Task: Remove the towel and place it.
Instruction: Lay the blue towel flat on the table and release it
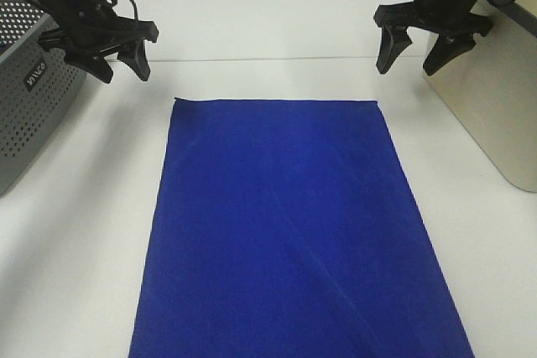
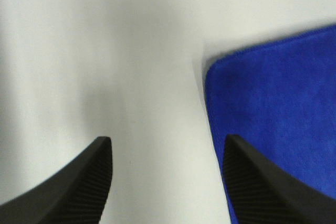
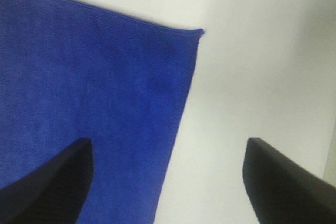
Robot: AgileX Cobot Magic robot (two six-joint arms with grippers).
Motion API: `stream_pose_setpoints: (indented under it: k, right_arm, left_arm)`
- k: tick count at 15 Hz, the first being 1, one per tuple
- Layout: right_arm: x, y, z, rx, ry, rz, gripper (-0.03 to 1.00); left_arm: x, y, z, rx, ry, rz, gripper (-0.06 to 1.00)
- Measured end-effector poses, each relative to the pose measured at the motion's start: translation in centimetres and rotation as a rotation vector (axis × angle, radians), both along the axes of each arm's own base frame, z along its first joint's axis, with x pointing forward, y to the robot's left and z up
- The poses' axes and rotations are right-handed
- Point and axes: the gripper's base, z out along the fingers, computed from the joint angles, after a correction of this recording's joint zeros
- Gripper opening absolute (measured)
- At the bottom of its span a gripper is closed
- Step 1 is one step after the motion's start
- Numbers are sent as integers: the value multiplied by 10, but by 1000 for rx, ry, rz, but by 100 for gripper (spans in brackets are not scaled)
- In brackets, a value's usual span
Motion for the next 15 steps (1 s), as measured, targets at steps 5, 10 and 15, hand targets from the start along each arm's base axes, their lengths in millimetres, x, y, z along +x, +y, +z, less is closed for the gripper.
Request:
stream_pose_setpoints:
  k: [5,10,15]
  right_arm:
    - [20,24,-46,-113,-8,37,77]
    - [28,22,-66,-134,-35,-4,77]
    - [32,27,-70,-83,-59,-23,77]
  left_arm:
    - [27,-22,-45,4,17,-22,63]
    - [31,-27,-63,8,13,-25,63]
    - [33,-28,-73,7,-2,-19,63]
